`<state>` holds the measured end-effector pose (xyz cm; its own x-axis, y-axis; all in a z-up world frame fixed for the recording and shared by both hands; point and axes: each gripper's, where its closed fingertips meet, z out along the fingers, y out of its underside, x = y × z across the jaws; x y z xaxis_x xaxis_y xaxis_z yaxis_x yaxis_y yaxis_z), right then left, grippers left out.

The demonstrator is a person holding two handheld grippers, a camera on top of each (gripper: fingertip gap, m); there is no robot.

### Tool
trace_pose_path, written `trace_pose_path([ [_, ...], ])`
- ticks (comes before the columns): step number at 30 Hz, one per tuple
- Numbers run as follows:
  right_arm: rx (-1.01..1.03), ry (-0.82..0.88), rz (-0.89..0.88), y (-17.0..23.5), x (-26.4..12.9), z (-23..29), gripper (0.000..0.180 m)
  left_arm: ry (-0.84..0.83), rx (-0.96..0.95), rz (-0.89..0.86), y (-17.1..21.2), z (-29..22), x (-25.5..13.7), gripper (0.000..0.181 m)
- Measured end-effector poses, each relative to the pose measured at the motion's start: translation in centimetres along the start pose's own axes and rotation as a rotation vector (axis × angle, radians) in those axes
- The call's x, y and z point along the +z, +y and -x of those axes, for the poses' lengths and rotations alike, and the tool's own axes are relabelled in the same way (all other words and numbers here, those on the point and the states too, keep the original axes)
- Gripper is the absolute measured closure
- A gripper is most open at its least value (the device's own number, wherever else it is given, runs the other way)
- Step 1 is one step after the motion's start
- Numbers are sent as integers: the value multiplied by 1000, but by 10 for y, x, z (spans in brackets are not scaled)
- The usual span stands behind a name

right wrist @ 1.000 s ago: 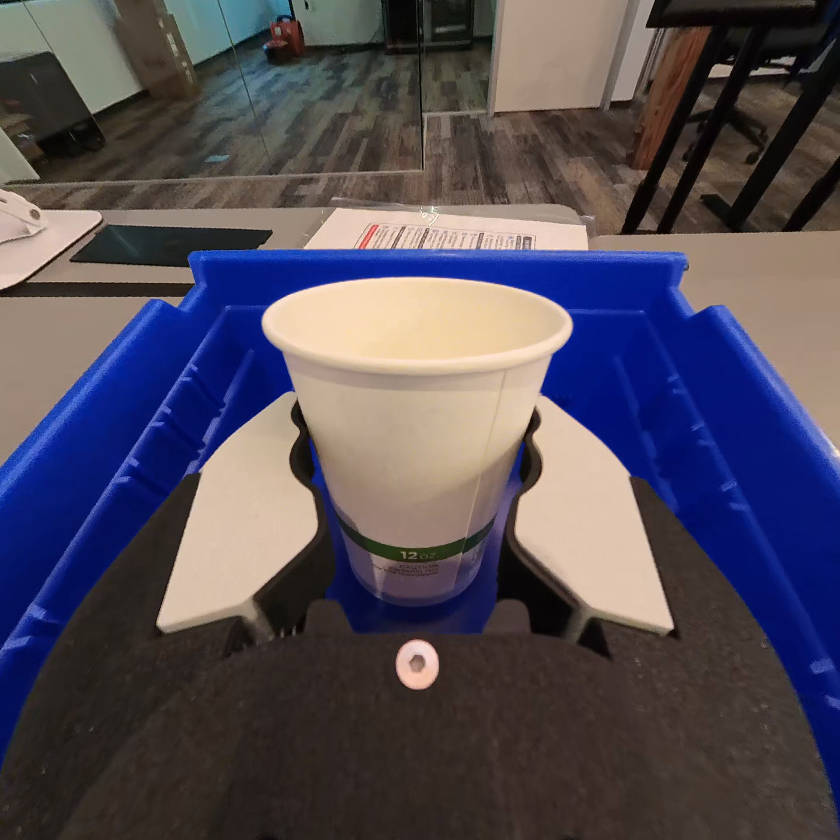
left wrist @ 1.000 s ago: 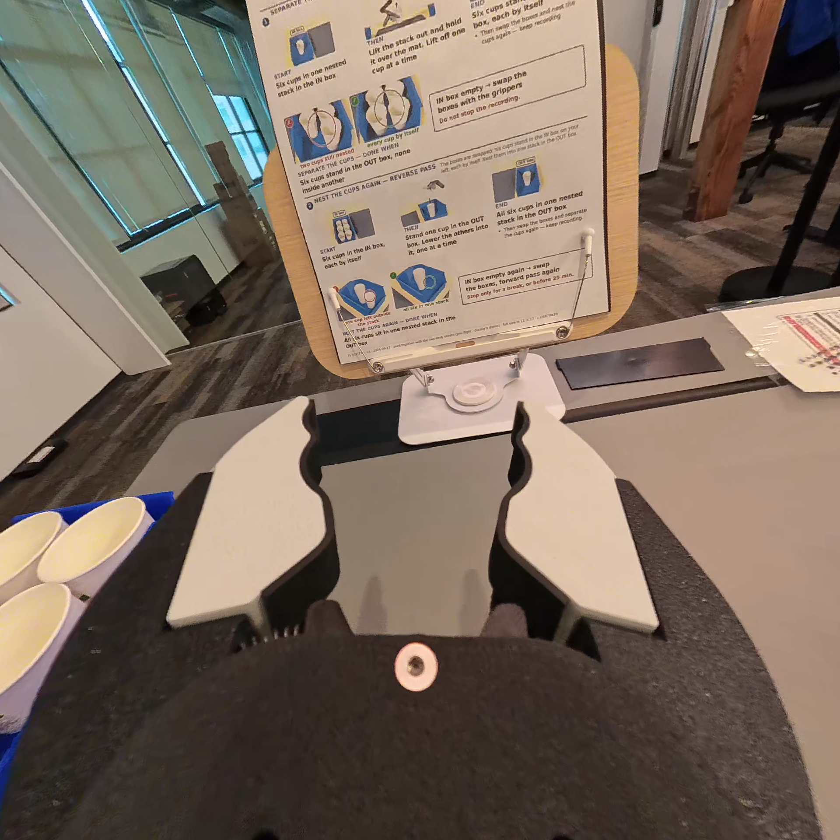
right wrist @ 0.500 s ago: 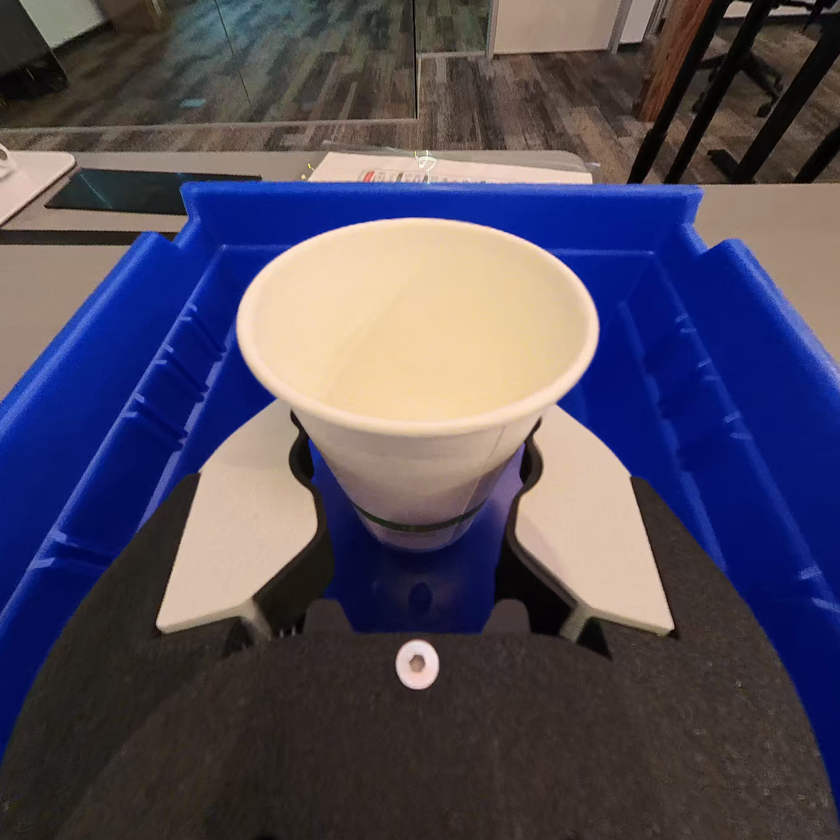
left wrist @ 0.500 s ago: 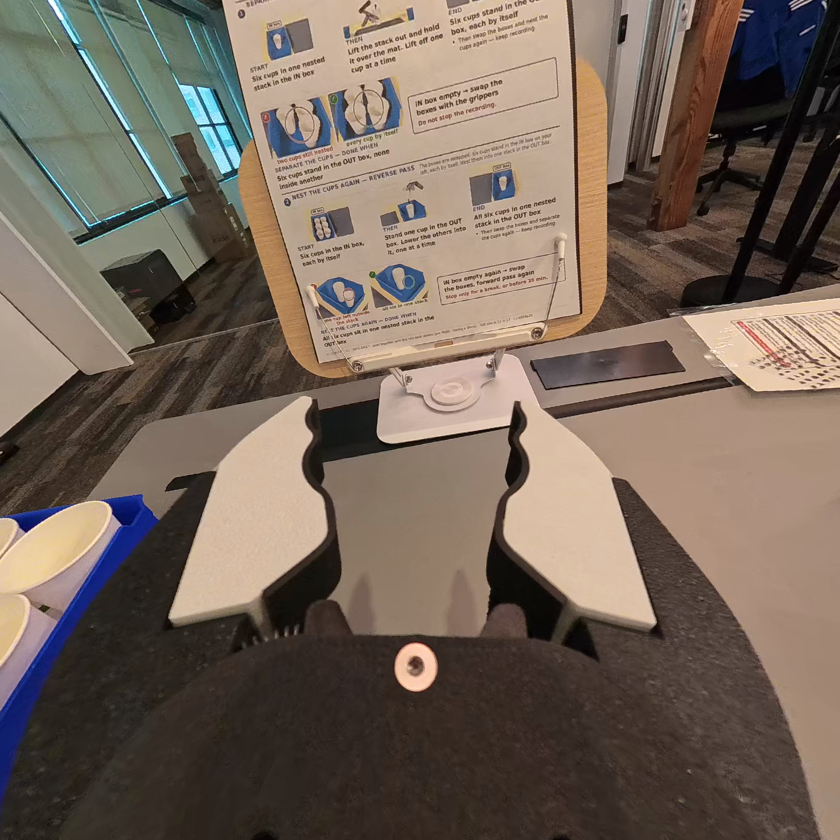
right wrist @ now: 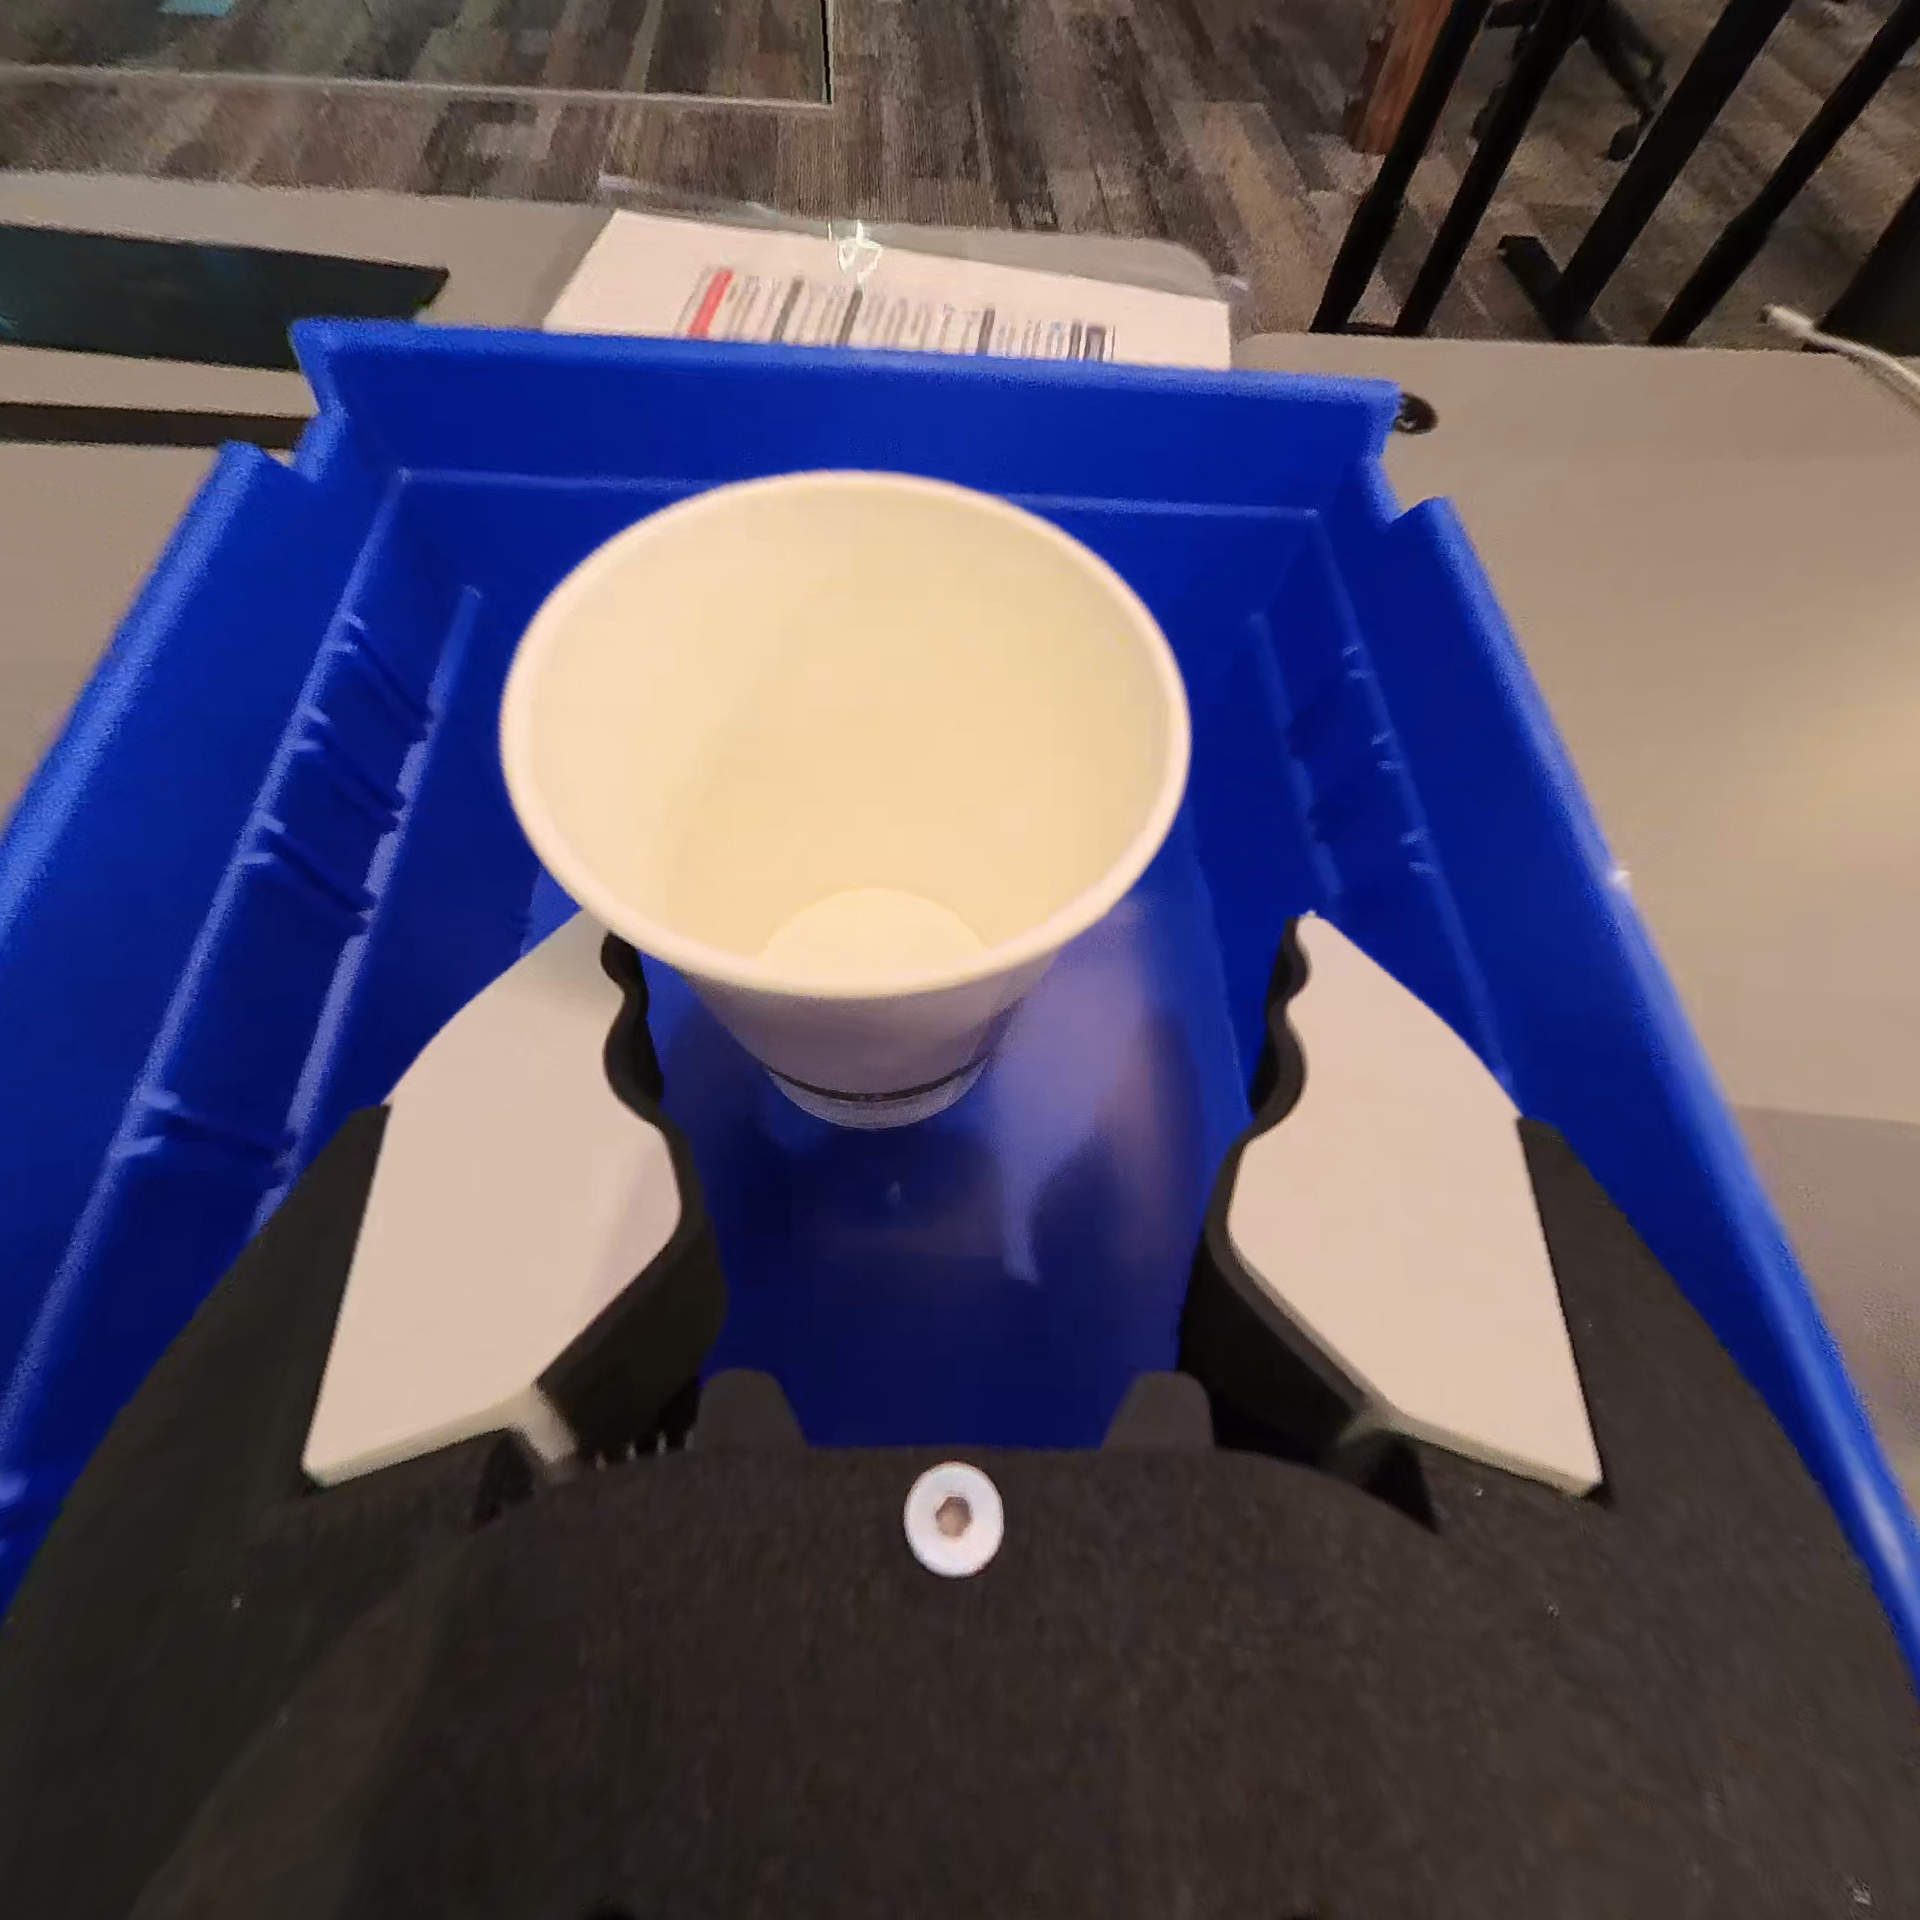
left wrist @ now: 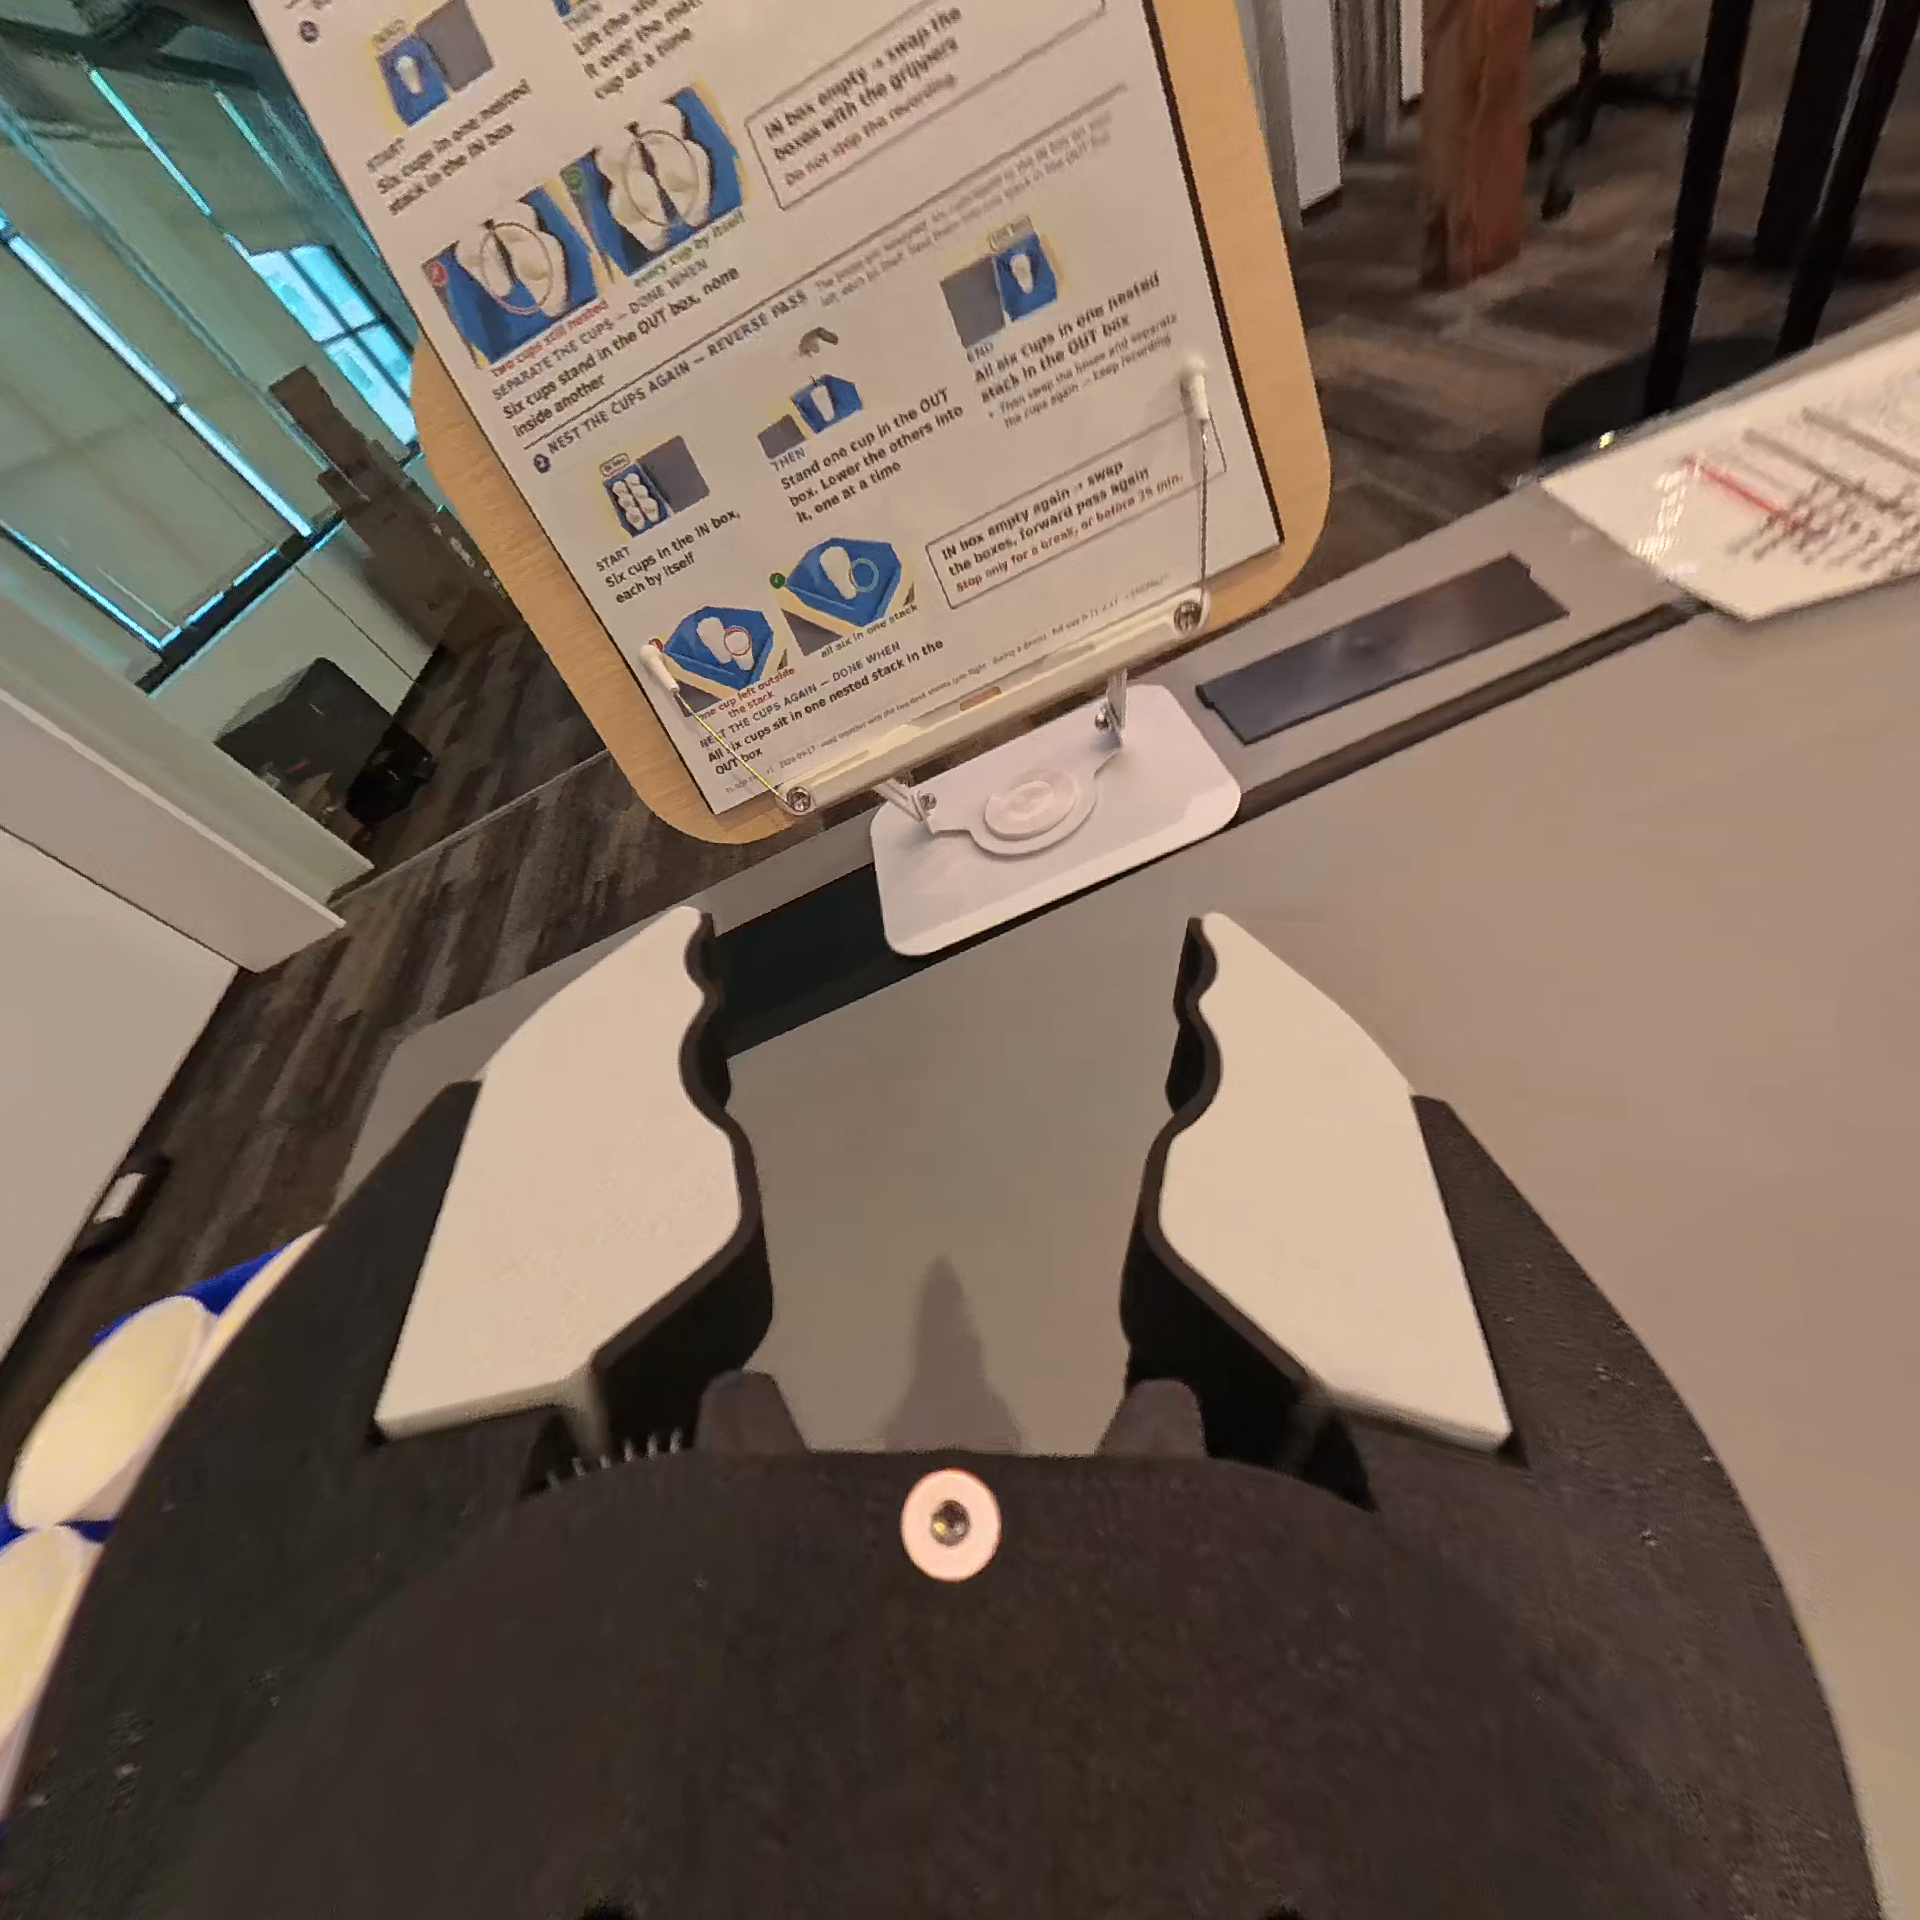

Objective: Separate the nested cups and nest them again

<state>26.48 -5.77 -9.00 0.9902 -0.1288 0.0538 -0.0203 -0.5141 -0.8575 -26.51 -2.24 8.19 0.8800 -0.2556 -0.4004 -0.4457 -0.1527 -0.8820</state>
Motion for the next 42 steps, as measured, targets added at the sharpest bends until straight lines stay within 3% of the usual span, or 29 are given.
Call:
trace_pose_path([
  [11, -109, -25, -200, -68, -89, 13, 67, -154, 547, 48, 27, 36, -16, 104],
  [17, -254, -85, -231, -108, -114, 71, 67, -190, 633, 77, 44, 53, -18, 105],
  [24, -380, -217, -270, -150, -121, 165, 67, -184, 588, 111, 62, 84, -25, 105],
  [27, -388, -322, -268, -159, -118, 207, 68, -122, 480, 191, 85, 109, -35, 106],
  [32, -415, -431, -259, -163, -112, 253, 68, 44, 222, 367, 147, 179, -67, 109],
  [37, -446, -492, -235, -157, -106, 278, 68, 180, 203, 623, 232, 257, -101, 119],
  [42, -432, -546, -228, -154, -101, 296, 69, 259, 147, 801, 291, 287, -118, 128],
])
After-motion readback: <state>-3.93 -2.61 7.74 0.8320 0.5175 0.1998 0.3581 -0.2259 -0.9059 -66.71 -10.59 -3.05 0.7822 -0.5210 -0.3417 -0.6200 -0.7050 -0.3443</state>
